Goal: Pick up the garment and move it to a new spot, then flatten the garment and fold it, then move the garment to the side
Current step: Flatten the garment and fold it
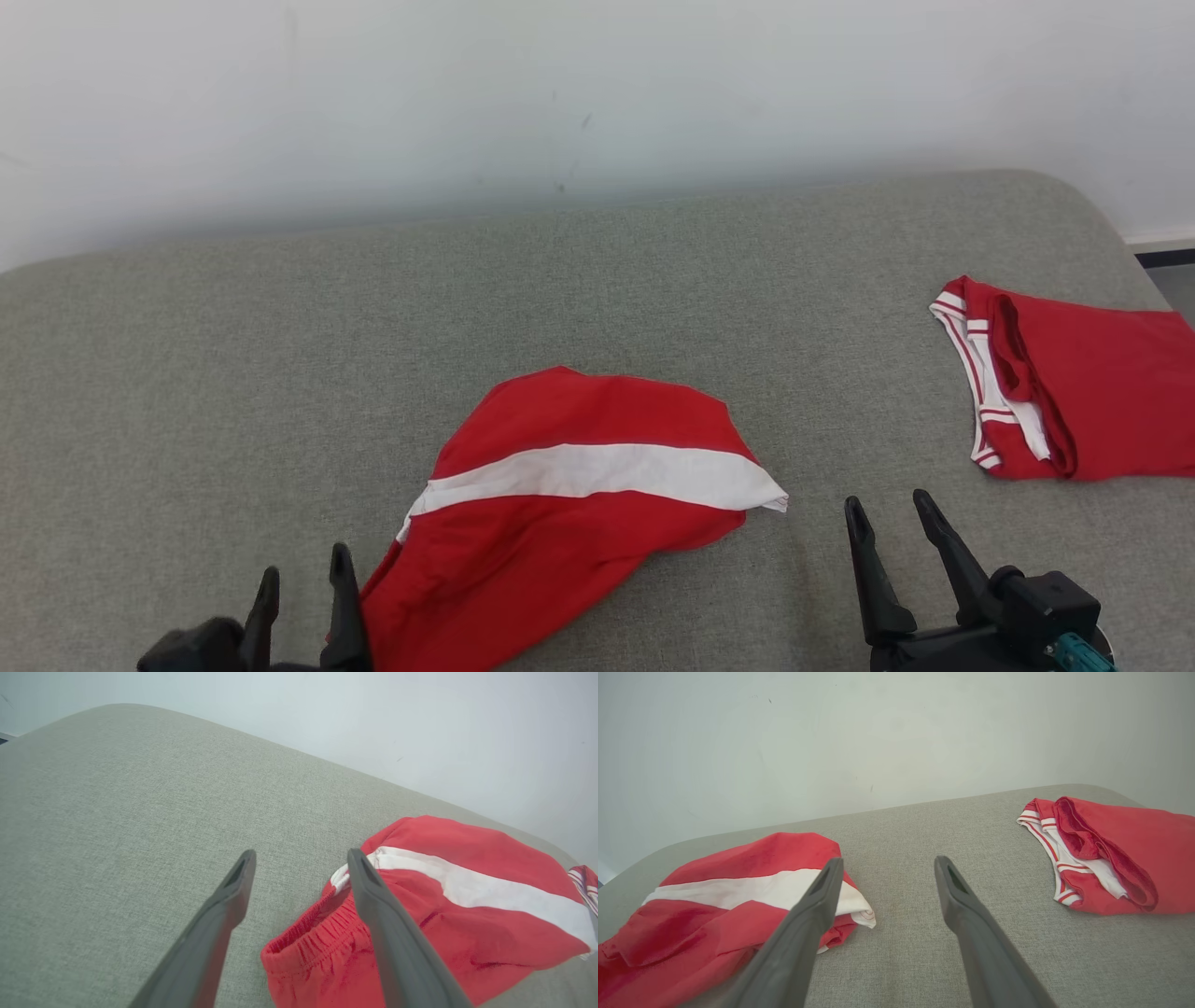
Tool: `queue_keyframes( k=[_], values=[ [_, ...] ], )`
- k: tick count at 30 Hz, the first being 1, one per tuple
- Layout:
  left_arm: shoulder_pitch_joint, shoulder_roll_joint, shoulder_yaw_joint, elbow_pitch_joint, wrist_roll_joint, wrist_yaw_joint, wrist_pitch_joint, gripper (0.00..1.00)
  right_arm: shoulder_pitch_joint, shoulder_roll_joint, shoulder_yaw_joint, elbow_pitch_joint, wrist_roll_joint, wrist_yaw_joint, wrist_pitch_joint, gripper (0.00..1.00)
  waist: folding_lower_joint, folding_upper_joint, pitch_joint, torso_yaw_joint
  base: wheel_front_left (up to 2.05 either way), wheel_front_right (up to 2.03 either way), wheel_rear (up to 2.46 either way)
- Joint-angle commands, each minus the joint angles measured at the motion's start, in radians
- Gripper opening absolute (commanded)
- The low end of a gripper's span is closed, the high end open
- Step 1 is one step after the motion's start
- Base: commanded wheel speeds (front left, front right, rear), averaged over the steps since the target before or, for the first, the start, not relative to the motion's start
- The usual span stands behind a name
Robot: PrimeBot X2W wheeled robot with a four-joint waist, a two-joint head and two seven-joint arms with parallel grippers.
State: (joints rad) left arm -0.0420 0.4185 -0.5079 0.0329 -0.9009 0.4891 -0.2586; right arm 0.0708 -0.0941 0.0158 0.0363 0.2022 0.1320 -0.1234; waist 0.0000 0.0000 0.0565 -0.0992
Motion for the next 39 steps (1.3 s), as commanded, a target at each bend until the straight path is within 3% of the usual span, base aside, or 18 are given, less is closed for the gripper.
queue_keyframes(
  k=[1,6,12,28,29,30,32,33,39],
  values=[
    [-0.029,0.011,-0.005,-0.028,0.006,-0.015,0.011,1.00,0.009,0.002,0.000,0.000,0.006,-0.002,-0.002,1.00,0.0000,0.0000,-0.001,0.000,0.00,0.00,0.00],
    [-0.125,0.031,-0.058,-0.042,0.002,-0.059,0.127,1.00,-0.001,0.006,0.006,0.003,0.009,-0.002,-0.002,1.00,0.0000,0.0000,-0.003,-0.012,0.00,0.00,0.00],
    [-0.250,0.026,-0.145,0.069,-0.017,-0.106,0.321,1.00,-0.013,0.007,0.011,0.002,0.010,-0.002,-0.007,1.00,0.0000,0.0000,0.006,-0.042,0.00,0.00,0.00],
    [-0.360,0.069,-0.182,0.181,-0.077,-0.185,0.527,1.00,-0.023,0.012,0.005,0.008,0.008,-0.002,-0.019,1.00,0.0000,0.0000,0.040,-0.087,0.00,0.00,0.00],
    [-0.365,0.073,-0.178,0.174,-0.090,-0.197,0.540,0.92,-0.025,0.012,0.004,0.009,0.007,-0.002,-0.022,1.00,0.0000,0.0000,0.043,-0.088,0.00,0.00,0.00],
    [-0.369,0.069,-0.174,0.164,-0.100,-0.203,0.540,0.78,-0.027,0.013,0.003,0.010,0.007,-0.002,-0.023,1.00,0.0000,0.0000,0.044,-0.087,0.00,0.00,0.00],
    [-0.376,0.060,-0.165,0.148,-0.108,-0.215,0.529,0.04,-0.028,0.015,0.001,0.009,0.003,-0.002,-0.023,1.00,0.0000,0.0000,0.046,-0.085,0.00,0.00,0.00],
    [-0.378,0.058,-0.166,0.141,-0.107,-0.216,0.527,0.00,-0.028,0.015,0.001,0.009,0.002,-0.002,-0.022,1.00,0.0000,0.0000,0.047,-0.084,0.00,0.00,0.00],
    [-0.410,0.031,-0.177,0.132,-0.102,-0.234,0.526,0.00,-0.034,0.019,0.006,0.011,0.002,-0.002,-0.021,1.00,0.0000,0.0000,0.050,-0.083,0.00,0.00,0.00]
  ],
)
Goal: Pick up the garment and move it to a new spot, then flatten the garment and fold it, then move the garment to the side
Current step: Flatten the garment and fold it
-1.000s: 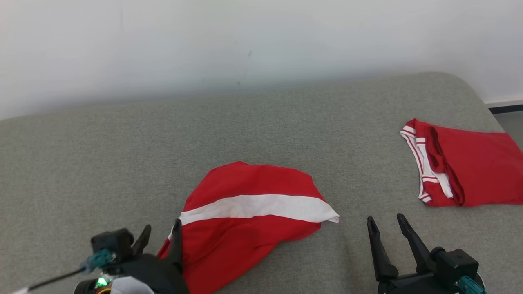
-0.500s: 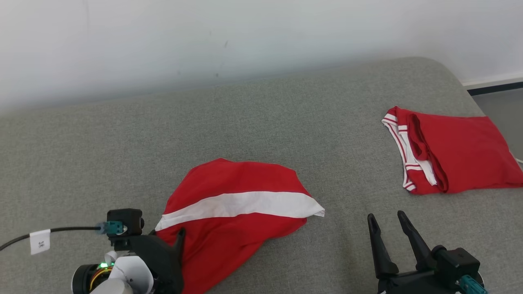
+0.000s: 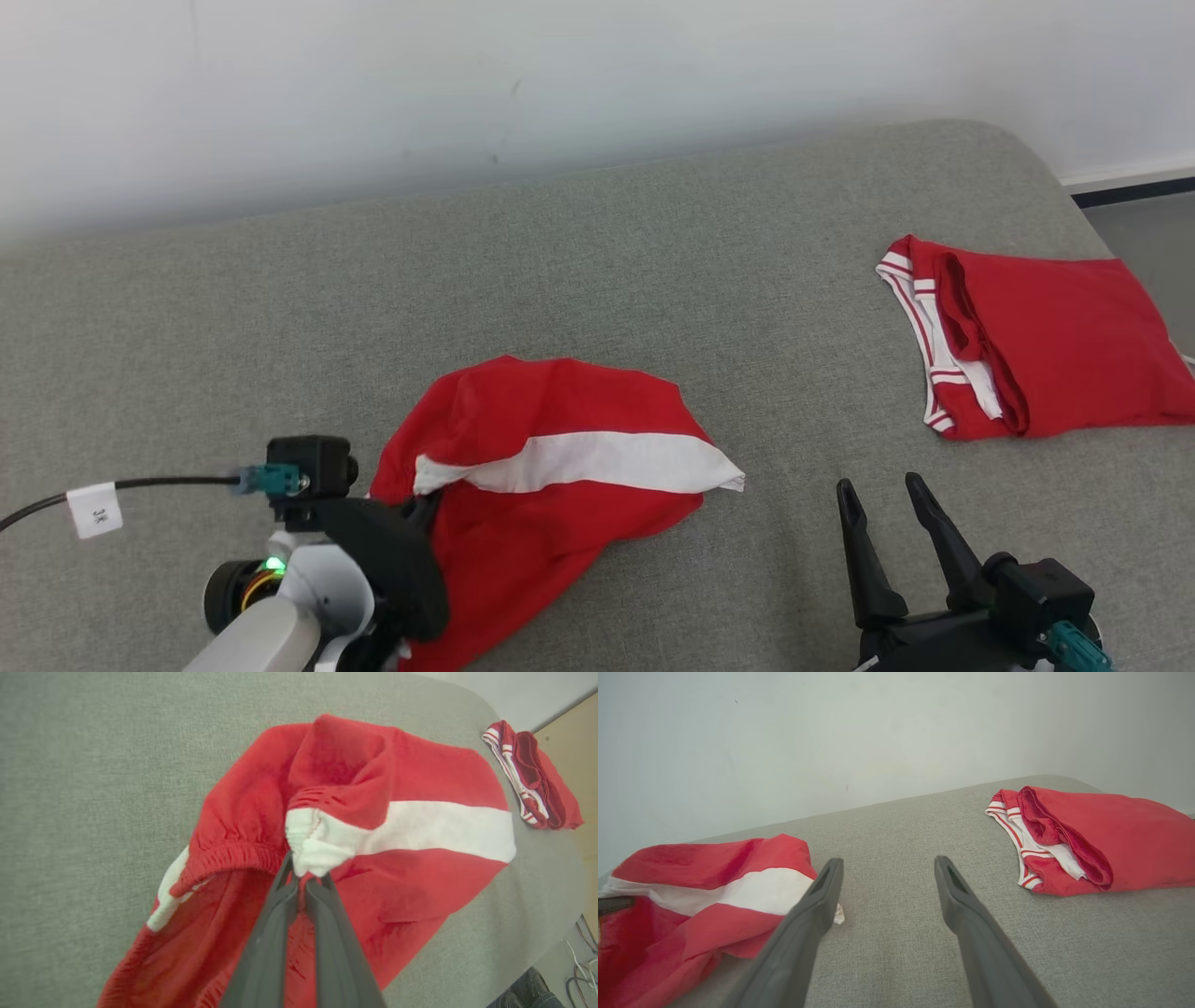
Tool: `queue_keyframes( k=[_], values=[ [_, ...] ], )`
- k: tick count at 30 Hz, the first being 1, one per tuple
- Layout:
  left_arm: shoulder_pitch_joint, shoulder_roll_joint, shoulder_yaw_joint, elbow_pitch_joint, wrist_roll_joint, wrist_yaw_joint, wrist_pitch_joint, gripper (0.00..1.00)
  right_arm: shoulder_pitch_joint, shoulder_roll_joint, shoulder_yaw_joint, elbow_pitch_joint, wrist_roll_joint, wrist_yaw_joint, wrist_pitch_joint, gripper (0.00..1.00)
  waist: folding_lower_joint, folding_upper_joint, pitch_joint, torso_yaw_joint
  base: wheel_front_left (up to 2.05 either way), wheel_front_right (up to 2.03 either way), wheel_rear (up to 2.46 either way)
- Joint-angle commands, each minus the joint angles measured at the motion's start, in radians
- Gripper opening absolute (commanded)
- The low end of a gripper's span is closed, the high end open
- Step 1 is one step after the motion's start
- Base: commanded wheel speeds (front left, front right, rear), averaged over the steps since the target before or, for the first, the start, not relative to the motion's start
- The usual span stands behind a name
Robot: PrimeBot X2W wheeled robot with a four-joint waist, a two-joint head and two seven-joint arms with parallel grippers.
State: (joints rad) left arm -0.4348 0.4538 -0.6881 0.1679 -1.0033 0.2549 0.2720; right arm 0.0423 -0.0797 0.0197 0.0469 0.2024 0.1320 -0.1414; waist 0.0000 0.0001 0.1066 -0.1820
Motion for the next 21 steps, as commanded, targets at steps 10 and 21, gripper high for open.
queue_keyframes(
  k=[10,21],
  values=[
    [-0.215,-0.193,0.045,-0.071,-0.023,-0.087,-0.118,0.00,-0.007,0.007,-0.001,0.012,0.004,-0.002,-0.009,1.00,0.0000,-0.0001,-0.003,0.009,0.00,0.00,0.00],
    [-0.365,-0.385,0.166,-0.063,-0.109,-0.163,-0.363,0.00,-0.007,0.012,0.005,0.022,0.005,-0.002,-0.017,1.00,0.0000,-0.0001,-0.012,0.010,0.00,0.00,0.00]
  ],
)
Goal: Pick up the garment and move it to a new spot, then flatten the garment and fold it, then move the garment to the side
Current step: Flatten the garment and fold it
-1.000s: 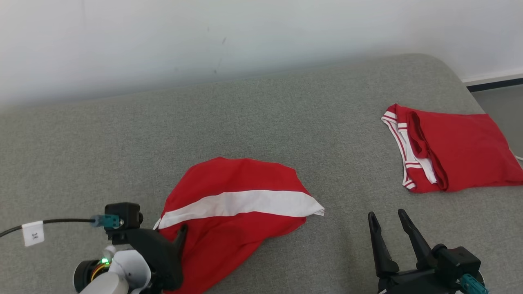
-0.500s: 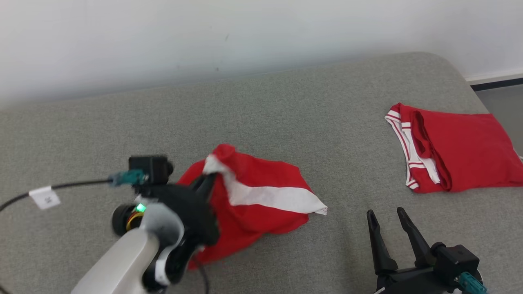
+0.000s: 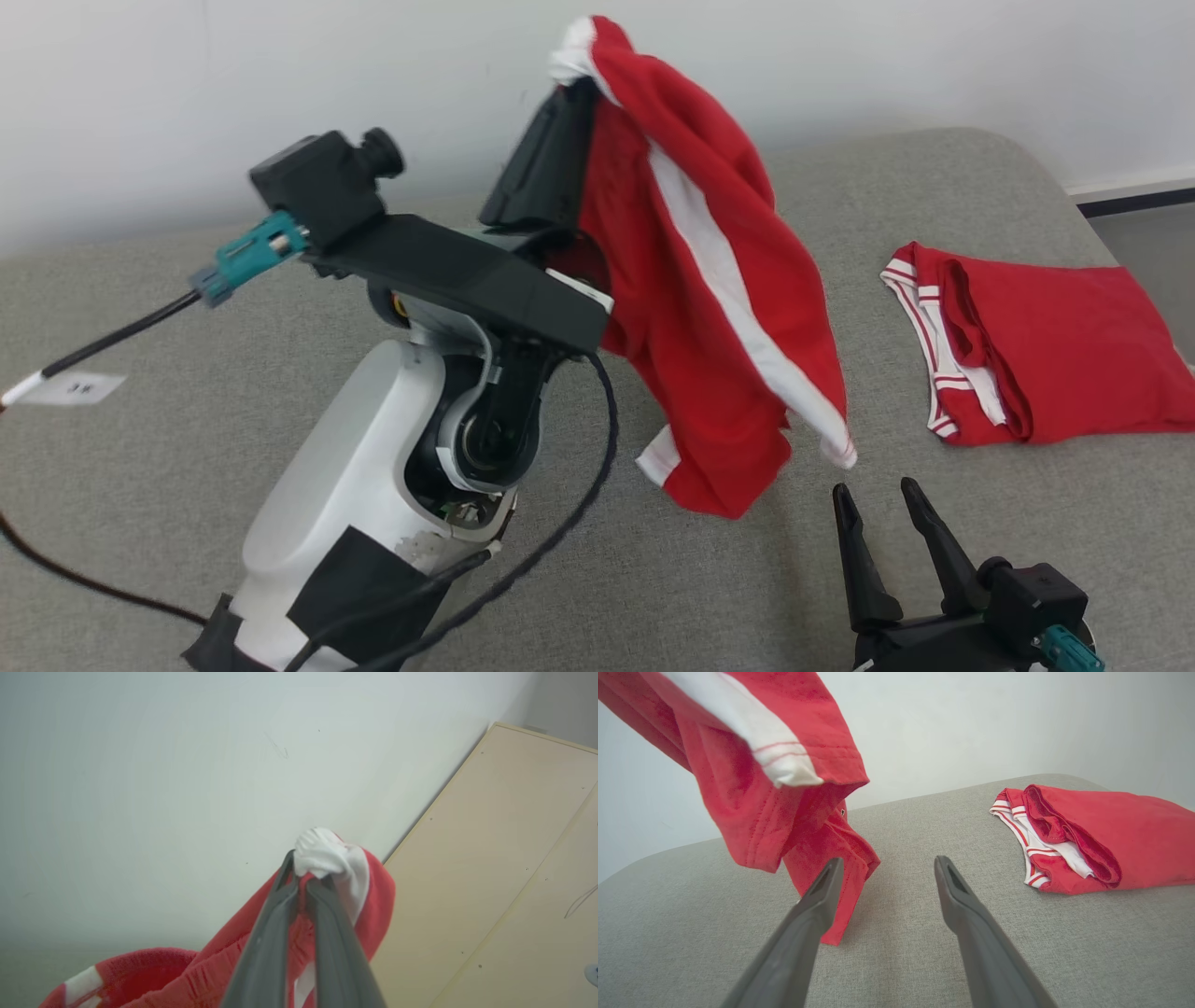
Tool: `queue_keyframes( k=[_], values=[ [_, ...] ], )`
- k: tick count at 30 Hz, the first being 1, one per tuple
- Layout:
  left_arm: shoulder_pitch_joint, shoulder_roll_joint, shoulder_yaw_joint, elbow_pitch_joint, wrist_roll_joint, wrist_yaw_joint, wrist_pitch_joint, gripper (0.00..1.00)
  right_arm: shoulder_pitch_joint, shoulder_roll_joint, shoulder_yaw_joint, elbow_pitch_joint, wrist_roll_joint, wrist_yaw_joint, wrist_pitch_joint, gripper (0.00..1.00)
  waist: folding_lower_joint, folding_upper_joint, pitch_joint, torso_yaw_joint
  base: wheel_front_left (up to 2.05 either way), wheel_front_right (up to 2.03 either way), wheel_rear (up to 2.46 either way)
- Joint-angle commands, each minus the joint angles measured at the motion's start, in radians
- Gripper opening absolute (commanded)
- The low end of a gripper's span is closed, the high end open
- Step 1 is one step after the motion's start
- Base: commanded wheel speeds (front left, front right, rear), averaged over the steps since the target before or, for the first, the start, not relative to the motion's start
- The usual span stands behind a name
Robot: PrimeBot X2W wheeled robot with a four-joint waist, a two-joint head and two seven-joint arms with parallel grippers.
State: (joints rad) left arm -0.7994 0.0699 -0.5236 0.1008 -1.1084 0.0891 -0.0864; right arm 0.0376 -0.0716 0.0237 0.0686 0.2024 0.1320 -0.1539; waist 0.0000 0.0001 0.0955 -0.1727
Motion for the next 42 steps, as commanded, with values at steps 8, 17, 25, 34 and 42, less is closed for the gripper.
queue_keyframes(
  k=[8,17,25,34,42],
  values=[
    [0.229,0.126,0.009,0.108,0.008,0.121,0.013,0.00,0.012,0.008,0.007,0.005,0.010,-0.002,-0.006,1.00,0.0000,-0.0001,-0.008,0.027,0.00,0.00,0.00],
    [0.466,0.324,-0.064,0.119,0.064,0.202,0.114,0.00,0.015,0.001,-0.001,-0.003,0.005,-0.002,0.003,1.00,0.0000,-0.0001,-0.011,0.091,0.00,0.00,0.00],
    [0.524,0.310,-0.041,0.140,0.084,0.224,0.013,0.00,0.020,-0.016,0.027,0.013,0.017,-0.002,0.093,1.00,0.0000,-0.0001,-0.007,0.105,0.00,0.00,0.00],
    [0.496,0.280,-0.043,0.165,0.090,0.211,-0.019,0.00,-0.021,-0.031,0.078,0.057,0.026,-0.002,0.305,1.00,0.0000,-0.0001,0.014,0.090,0.00,0.00,0.00],
    [0.465,0.315,-0.077,0.212,0.172,0.256,-0.044,1.00,-0.071,-0.011,0.091,0.084,0.014,-0.002,0.355,1.00,0.0000,-0.0001,0.029,0.099,0.00,0.00,0.00]
  ],
)
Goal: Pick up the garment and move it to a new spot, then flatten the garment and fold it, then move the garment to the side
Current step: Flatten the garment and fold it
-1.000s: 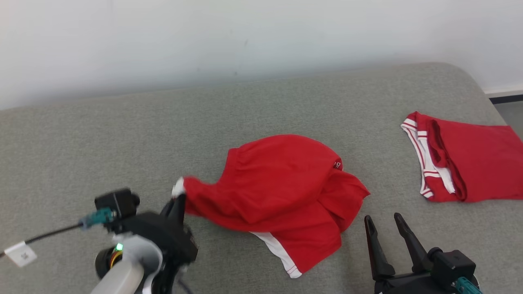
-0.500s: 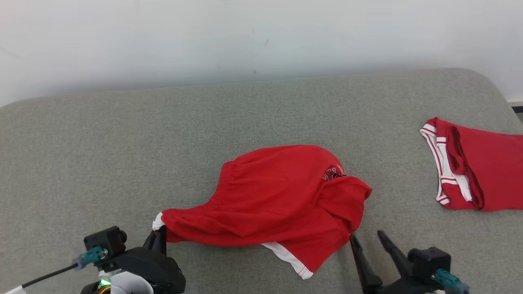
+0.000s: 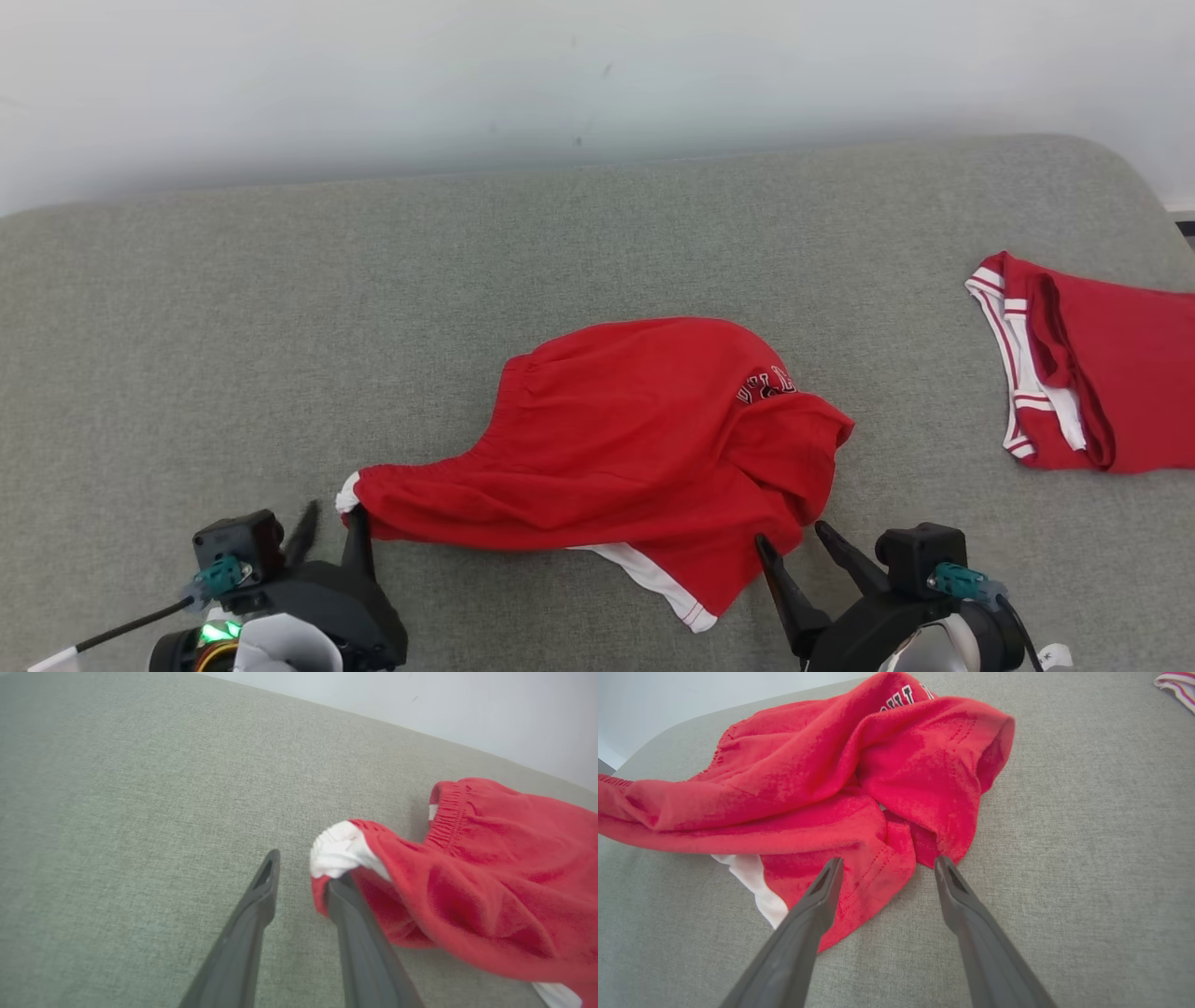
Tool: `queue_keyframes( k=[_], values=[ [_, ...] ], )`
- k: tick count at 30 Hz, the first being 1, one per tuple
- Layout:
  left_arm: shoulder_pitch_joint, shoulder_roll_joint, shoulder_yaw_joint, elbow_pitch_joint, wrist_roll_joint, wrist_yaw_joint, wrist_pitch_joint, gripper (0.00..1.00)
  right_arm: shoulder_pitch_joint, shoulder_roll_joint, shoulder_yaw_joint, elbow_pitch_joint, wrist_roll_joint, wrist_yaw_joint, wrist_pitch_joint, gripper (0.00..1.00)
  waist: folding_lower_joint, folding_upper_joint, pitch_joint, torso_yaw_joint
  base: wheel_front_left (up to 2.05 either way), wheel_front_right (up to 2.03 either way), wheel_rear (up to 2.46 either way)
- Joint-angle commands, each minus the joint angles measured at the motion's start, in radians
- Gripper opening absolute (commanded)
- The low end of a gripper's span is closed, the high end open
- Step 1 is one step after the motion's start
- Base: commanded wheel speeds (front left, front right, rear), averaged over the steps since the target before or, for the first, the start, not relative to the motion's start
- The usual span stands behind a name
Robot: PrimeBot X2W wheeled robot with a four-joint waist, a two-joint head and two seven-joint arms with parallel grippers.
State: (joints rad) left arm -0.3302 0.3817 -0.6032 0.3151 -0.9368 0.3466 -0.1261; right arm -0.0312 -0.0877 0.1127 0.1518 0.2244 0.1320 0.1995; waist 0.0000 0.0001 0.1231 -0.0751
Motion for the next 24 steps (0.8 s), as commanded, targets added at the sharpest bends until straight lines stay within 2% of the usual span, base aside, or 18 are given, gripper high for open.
queue_keyframes(
  k=[1,4,7,11,17,19,23,24],
  values=[
    [-0.005,0.009,-0.004,0.009,0.012,0.009,-0.007,1.00,-0.005,0.006,0.005,0.005,-0.007,-0.002,0.002,1.00,0.0000,-0.0001,0.002,0.004,0.00,0.00,0.00],
    [0.013,0.021,-0.003,0.027,0.034,0.033,-0.031,1.00,-0.013,0.012,0.001,0.015,-0.004,-0.002,0.011,1.00,0.0000,-0.0001,0.003,0.010,0.00,0.00,0.00],
    [0.040,0.030,0.018,0.015,0.046,0.033,-0.085,1.00,-0.014,0.018,-0.004,0.024,-0.001,-0.002,0.021,1.00,0.0000,-0.0001,0.005,0.019,0.00,0.00,0.00],
    [0.096,0.033,0.063,-0.048,0.085,0.010,-0.133,1.00,-0.024,0.022,-0.005,0.032,0.006,-0.002,0.028,1.00,0.0000,-0.0001,0.011,0.032,0.00,0.00,0.00],
    [0.206,0.012,0.135,-0.132,0.185,-0.041,-0.139,1.00,-0.043,0.024,0.007,0.054,0.023,-0.002,0.037,1.00,0.0000,-0.0001,0.017,0.053,0.00,0.00,0.00],
    [0.241,0.018,0.119,-0.135,0.229,-0.063,-0.139,1.00,-0.055,0.018,0.023,0.067,0.037,-0.002,0.044,1.00,0.0000,-0.0001,0.018,0.061,0.00,0.00,0.00],
    [0.263,0.028,0.138,-0.148,0.296,-0.072,-0.139,1.00,-0.073,0.008,0.046,0.076,0.057,-0.002,0.045,1.00,0.0000,-0.0001,0.020,0.070,0.00,0.00,0.00],
    [0.271,0.028,0.146,-0.155,0.314,-0.071,-0.139,1.00,-0.075,0.006,0.048,0.076,0.060,-0.002,0.042,0.44,0.0000,-0.0001,0.021,0.072,0.00,0.00,0.00]
  ],
)
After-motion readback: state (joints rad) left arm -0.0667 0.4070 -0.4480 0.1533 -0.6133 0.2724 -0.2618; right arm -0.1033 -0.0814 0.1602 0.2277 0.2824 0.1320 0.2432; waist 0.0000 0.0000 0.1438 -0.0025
